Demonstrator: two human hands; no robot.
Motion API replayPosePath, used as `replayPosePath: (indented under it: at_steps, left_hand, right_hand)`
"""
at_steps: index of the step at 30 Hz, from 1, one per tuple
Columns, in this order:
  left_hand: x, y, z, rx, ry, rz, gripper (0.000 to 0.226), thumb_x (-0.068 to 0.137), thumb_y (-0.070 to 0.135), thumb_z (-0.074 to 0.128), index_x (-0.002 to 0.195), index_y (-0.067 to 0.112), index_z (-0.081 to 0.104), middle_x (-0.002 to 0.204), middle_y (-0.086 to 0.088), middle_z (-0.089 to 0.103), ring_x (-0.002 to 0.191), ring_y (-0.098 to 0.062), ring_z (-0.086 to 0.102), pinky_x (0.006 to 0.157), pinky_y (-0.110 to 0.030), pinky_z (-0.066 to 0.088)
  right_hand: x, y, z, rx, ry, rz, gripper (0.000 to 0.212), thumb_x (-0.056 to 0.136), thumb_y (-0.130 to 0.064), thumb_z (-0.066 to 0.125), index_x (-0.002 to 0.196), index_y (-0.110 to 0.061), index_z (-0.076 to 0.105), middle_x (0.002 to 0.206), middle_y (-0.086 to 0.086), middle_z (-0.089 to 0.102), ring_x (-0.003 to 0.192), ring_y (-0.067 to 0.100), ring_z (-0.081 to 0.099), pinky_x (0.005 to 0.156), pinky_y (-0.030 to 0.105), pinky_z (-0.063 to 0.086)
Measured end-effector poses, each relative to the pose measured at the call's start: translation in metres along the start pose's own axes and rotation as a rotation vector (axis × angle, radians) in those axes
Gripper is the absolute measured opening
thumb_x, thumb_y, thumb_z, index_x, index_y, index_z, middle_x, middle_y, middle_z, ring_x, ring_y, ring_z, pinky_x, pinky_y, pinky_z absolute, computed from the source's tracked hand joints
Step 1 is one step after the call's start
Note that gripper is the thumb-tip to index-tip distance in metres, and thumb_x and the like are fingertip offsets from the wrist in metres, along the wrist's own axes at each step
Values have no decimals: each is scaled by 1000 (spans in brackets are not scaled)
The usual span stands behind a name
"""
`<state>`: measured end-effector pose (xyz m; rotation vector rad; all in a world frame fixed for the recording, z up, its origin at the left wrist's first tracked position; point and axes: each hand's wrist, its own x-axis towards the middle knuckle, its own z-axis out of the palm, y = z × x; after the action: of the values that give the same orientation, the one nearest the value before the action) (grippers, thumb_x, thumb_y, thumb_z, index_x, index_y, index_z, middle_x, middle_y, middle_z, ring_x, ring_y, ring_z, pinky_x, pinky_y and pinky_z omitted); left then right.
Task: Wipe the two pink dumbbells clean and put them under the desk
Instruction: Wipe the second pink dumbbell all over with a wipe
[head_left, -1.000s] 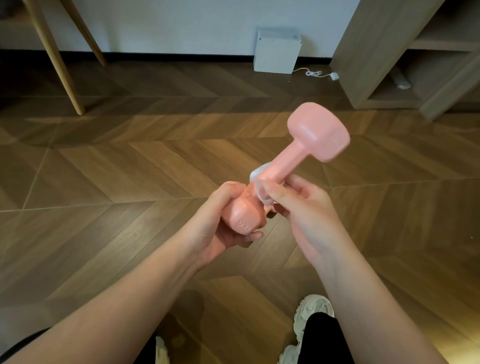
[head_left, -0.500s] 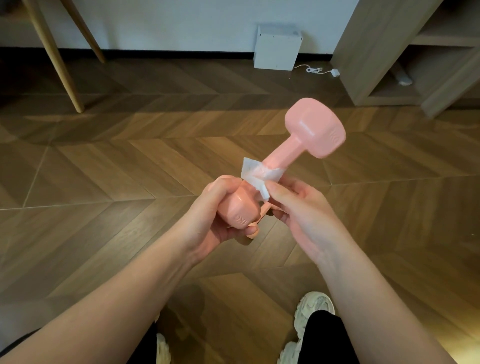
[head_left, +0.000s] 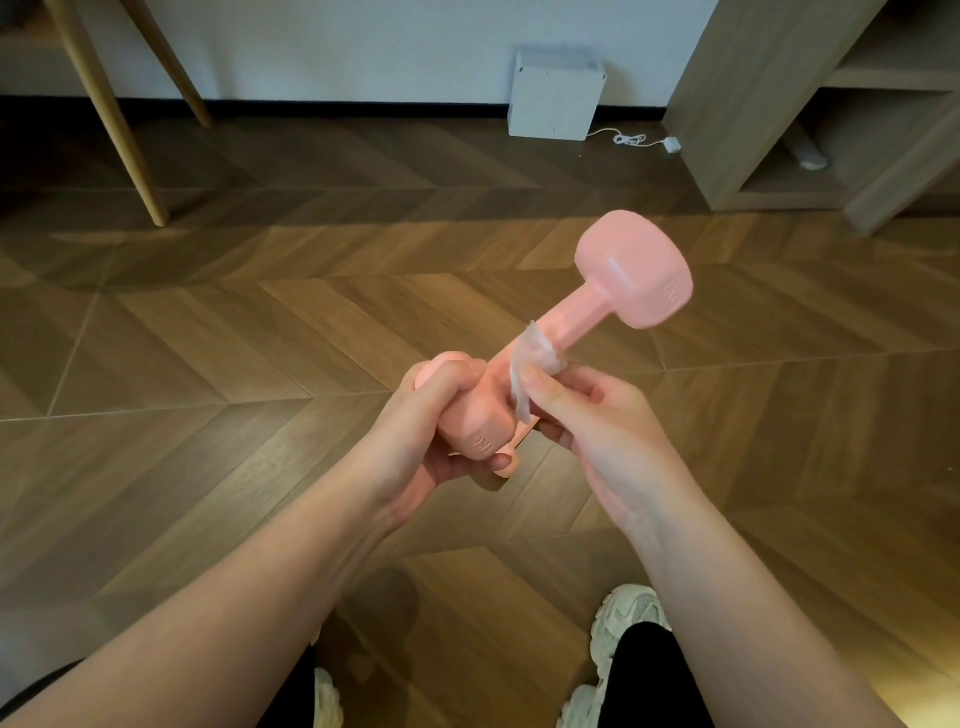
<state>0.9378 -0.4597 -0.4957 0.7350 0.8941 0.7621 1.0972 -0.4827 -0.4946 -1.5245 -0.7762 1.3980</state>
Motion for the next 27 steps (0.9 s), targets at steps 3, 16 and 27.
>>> replayPosePath:
  at_steps: [3, 16, 27]
  left_hand:
    - [1, -3, 0, -9, 67, -28, 41, 78, 32, 61, 111, 9, 53, 85, -13, 68, 76, -35, 55, 70, -45, 52]
    - [3, -11, -1, -7, 79, -101, 80, 60, 43, 72, 128, 8, 49, 98, -16, 64, 73, -25, 63, 67, -43, 57]
    - [3, -5, 0, -21, 143, -70, 52, 74, 33, 64, 119, 12, 49, 79, -9, 70, 74, -34, 59, 73, -50, 50]
  right_hand:
    - [0, 0, 3, 59, 98, -4, 46, 69, -54, 77, 95, -15, 76, 99, 16, 72, 94, 26, 65, 87, 40, 52]
    - [-9, -10, 16, 438, 64, 21, 46, 76, -52, 60, 112, -24, 67, 110, -1, 74, 97, 14, 68, 73, 28, 52]
    - [-1, -11, 0, 72, 117, -13, 42, 87, -58, 55, 99, -22, 73, 103, -2, 74, 106, 15, 65, 99, 37, 46]
